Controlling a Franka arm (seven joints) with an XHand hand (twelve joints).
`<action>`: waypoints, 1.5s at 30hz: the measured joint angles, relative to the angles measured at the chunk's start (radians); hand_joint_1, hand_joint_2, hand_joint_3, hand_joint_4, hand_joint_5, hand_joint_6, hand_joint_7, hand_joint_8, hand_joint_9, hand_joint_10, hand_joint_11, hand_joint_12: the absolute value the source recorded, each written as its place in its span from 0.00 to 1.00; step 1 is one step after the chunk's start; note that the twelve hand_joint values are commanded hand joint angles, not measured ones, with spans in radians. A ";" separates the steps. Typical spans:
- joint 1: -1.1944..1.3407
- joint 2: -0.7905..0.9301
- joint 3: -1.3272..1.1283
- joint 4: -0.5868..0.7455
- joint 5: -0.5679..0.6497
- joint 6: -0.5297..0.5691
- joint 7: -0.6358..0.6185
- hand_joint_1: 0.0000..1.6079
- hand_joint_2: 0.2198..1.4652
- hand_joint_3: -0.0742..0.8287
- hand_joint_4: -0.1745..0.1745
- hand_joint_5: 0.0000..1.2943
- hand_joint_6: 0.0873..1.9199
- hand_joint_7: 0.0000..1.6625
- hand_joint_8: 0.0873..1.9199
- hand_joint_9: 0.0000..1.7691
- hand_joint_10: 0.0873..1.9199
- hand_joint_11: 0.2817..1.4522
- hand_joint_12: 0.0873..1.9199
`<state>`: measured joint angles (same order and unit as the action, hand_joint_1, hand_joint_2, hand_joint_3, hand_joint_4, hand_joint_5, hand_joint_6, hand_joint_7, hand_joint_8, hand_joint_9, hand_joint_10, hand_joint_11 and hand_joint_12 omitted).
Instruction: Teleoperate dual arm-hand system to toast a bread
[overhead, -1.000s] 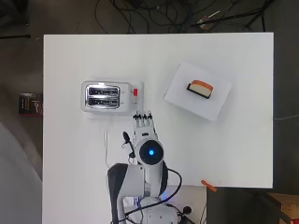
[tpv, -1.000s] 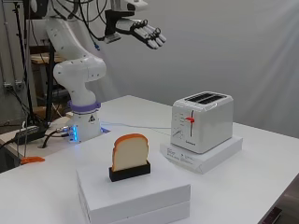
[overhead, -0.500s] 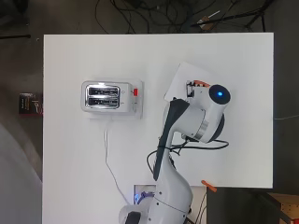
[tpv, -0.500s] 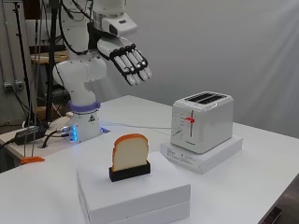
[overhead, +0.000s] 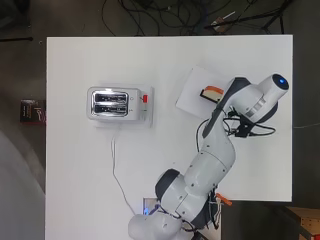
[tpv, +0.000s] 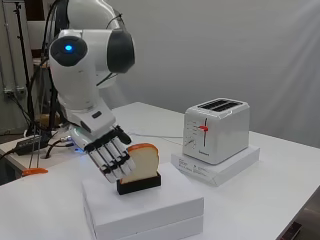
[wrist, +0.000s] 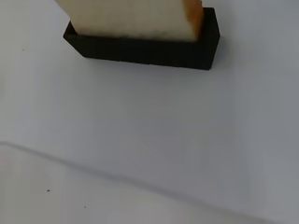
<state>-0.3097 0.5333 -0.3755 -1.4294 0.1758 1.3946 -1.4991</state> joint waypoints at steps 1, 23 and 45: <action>0.001 -0.011 0.007 -0.024 -0.001 0.011 0.015 0.27 0.72 0.06 0.40 0.21 0.00 0.19 0.00 0.21 0.00 0.10 0.00; 0.031 -0.234 0.165 -0.164 -0.044 0.125 0.012 0.75 0.80 0.08 0.00 0.52 0.63 0.55 0.66 0.64 0.33 0.37 0.20; -0.027 -0.489 0.723 -0.388 -0.063 0.147 0.252 0.75 0.79 0.08 0.08 0.50 0.70 0.59 0.55 0.73 0.00 0.43 0.00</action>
<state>-0.3370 0.0447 0.3473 -1.8177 0.1131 1.5419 -1.2475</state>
